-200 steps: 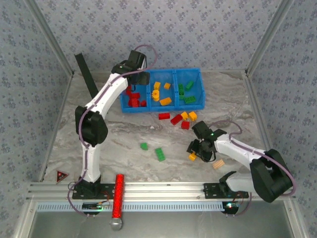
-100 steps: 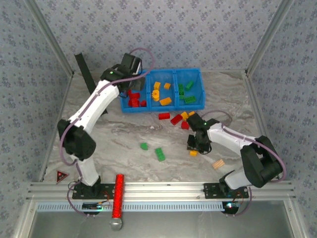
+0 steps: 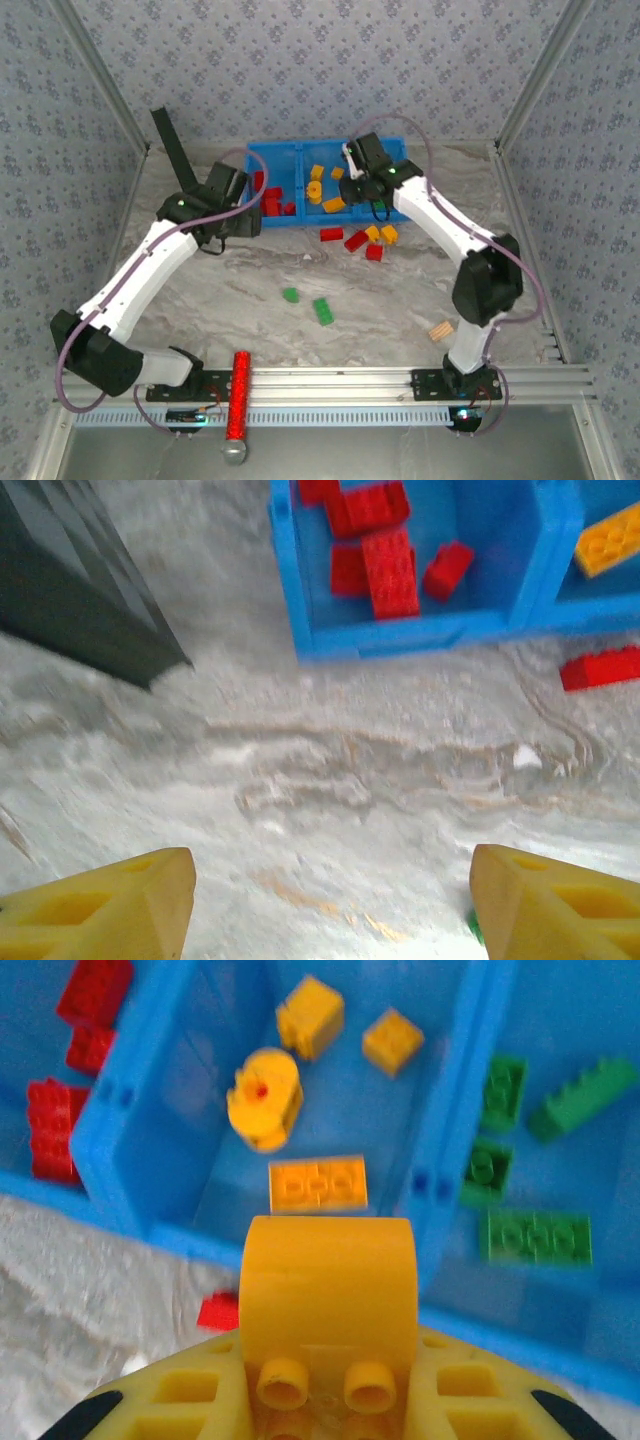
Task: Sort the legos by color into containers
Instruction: Place the lego in the container.
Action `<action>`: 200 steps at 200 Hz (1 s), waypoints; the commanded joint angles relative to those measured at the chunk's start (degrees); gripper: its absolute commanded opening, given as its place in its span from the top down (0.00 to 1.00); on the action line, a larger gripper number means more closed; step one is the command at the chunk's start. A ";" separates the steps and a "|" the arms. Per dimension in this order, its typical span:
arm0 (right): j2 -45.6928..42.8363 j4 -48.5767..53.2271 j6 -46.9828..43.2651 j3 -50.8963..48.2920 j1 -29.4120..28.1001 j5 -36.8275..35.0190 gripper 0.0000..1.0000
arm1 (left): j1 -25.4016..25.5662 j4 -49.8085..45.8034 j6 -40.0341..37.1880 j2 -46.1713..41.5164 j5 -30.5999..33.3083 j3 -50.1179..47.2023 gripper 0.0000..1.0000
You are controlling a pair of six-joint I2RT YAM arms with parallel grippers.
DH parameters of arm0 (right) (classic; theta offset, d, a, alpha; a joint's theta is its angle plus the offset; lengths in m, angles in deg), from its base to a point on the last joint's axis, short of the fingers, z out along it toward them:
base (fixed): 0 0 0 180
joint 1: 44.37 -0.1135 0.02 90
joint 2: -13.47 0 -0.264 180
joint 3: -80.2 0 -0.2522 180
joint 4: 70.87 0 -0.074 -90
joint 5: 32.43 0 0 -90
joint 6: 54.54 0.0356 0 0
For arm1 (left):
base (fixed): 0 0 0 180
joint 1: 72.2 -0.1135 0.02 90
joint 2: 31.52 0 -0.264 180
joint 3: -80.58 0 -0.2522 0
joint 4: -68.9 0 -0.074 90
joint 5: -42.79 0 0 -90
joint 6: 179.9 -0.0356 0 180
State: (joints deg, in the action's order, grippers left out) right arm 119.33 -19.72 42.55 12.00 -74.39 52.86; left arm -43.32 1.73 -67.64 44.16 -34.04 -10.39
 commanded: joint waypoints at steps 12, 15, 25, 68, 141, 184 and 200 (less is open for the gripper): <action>10.61 -1.93 -7.51 11.77 0.05 0.15 0.72 | 0.84 0.96 10.32 -3.60 -7.61 -8.10 0.27; 11.58 -1.96 -7.67 12.72 0.13 0.34 0.72 | 0.97 1.36 10.87 -3.94 -8.15 -8.98 0.27; 14.77 -1.78 -8.19 15.99 -0.12 0.72 0.72 | 1.30 2.28 12.81 -4.52 -9.14 -11.25 0.27; 25.77 0.52 -11.09 25.05 -1.93 1.05 0.69 | 2.31 3.30 16.36 -4.71 -10.95 -16.16 0.25; 32.42 4.44 -9.74 28.95 -2.85 1.55 0.44 | 2.58 2.42 15.71 -4.49 -10.80 -15.35 0.23; 27.77 6.56 -8.96 28.82 -2.77 1.07 0.33 | 4.47 5.25 13.74 -0.39 -9.05 -13.53 0.22; 24.22 7.59 -8.24 26.97 -2.86 0.64 0.32 | 4.92 6.59 13.61 2.17 -9.54 -12.44 0.22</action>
State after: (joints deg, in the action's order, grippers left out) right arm 150.89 -15.02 33.09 39.04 -76.93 53.86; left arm -39.38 5.57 -52.78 42.94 -44.01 -25.65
